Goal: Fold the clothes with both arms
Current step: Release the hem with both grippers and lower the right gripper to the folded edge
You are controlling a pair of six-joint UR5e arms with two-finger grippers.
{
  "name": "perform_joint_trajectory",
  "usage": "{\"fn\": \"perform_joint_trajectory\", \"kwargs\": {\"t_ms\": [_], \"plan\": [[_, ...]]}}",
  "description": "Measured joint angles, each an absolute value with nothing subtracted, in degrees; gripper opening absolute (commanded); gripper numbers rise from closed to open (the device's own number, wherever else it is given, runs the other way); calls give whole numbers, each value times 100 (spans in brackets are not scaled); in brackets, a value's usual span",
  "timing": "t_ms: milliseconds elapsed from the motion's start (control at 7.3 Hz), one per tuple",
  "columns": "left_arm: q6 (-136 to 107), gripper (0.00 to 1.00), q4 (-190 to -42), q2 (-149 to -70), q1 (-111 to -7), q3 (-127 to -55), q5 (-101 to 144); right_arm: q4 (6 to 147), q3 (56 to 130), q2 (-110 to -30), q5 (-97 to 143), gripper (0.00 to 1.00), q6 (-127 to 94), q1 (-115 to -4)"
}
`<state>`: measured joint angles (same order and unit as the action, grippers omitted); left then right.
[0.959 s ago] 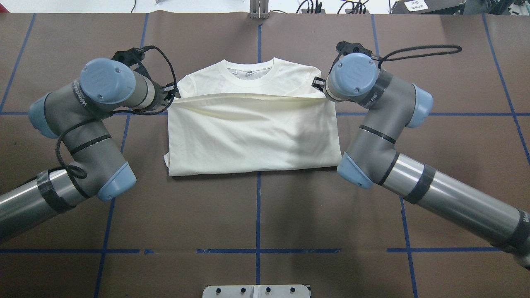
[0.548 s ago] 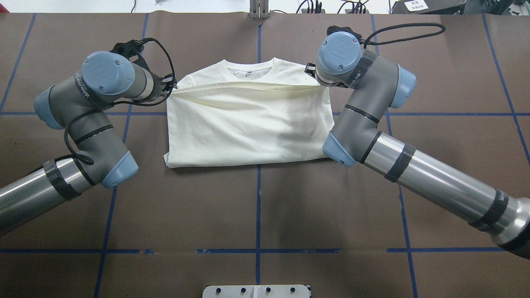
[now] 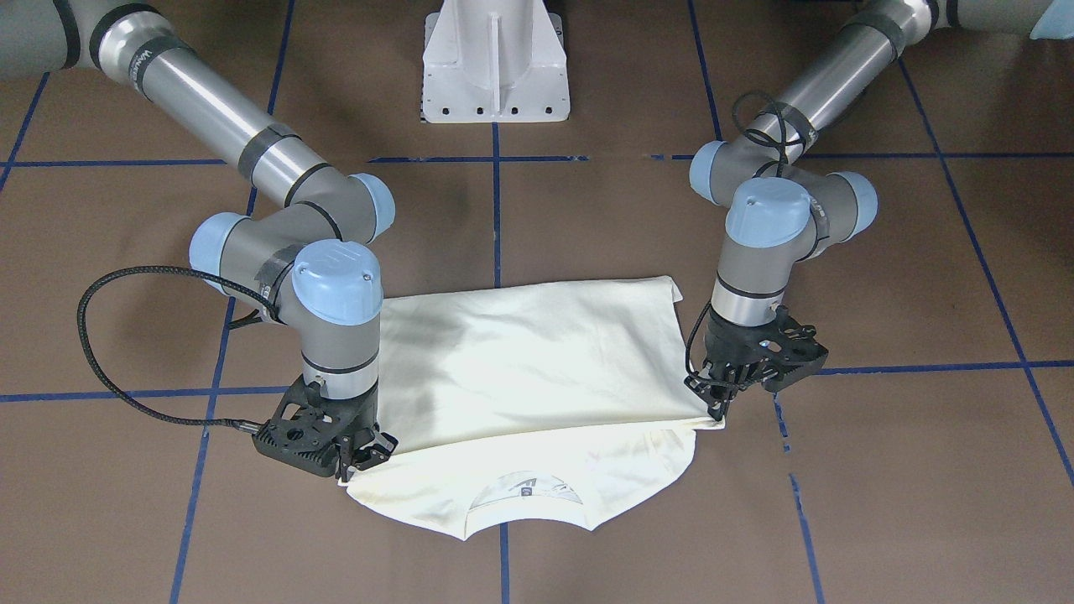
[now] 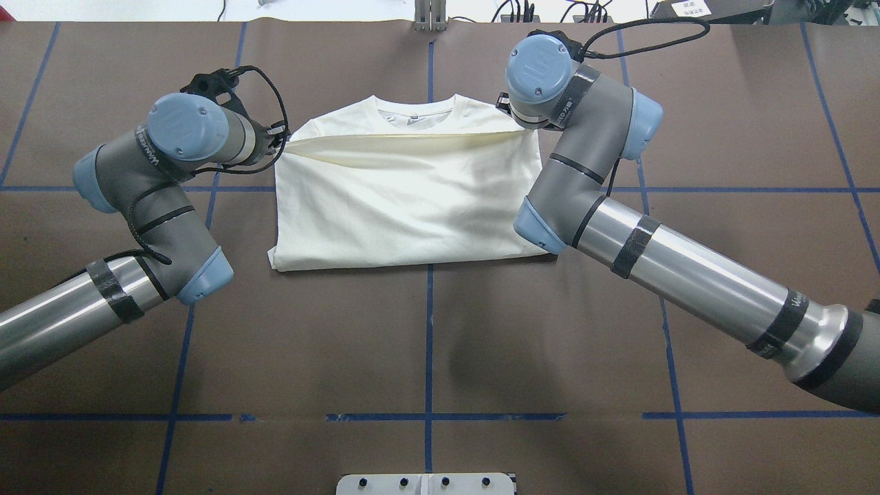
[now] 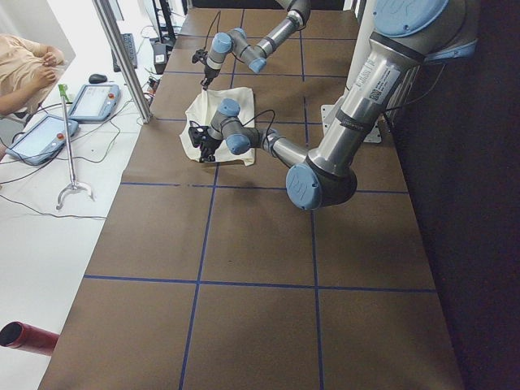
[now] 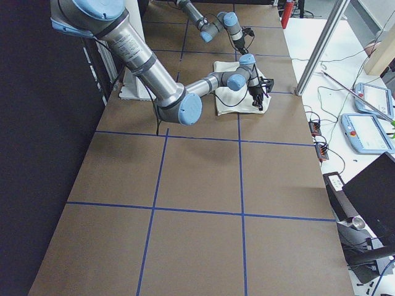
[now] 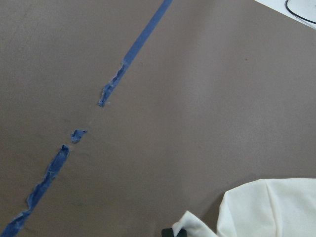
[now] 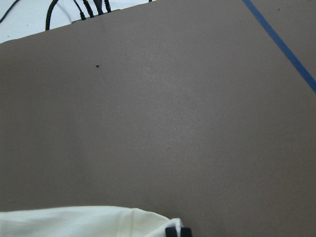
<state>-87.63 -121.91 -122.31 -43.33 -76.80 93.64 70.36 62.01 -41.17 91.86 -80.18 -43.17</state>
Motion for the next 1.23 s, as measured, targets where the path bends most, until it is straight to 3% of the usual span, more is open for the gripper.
{"fn": "perform_joint_trajectory", "kwargs": {"t_ms": [137,274,411,822,1233], "plan": [[-8763,16,-12223,-12240,-4368,-7677,9366,6982,6198,-4163,9199,0,-8003,-4332],[-8763,25,-12239,-12253,-4386,-7667,9368,6961,6258,-4252,9208,37,-7997,-4336],[-8765,31,-12289,-12267,-4394,-7653,9373,6958,6315,-4312,9198,47,-8000,-4324],[-8773,35,-12560,-12248,-4466,-7653,9421,6960,6541,-4357,9189,50,-8061,-4295],[-8775,39,-13252,-11979,-4615,-7714,10158,7003,8190,-5312,9595,65,-8251,-4143]]}}
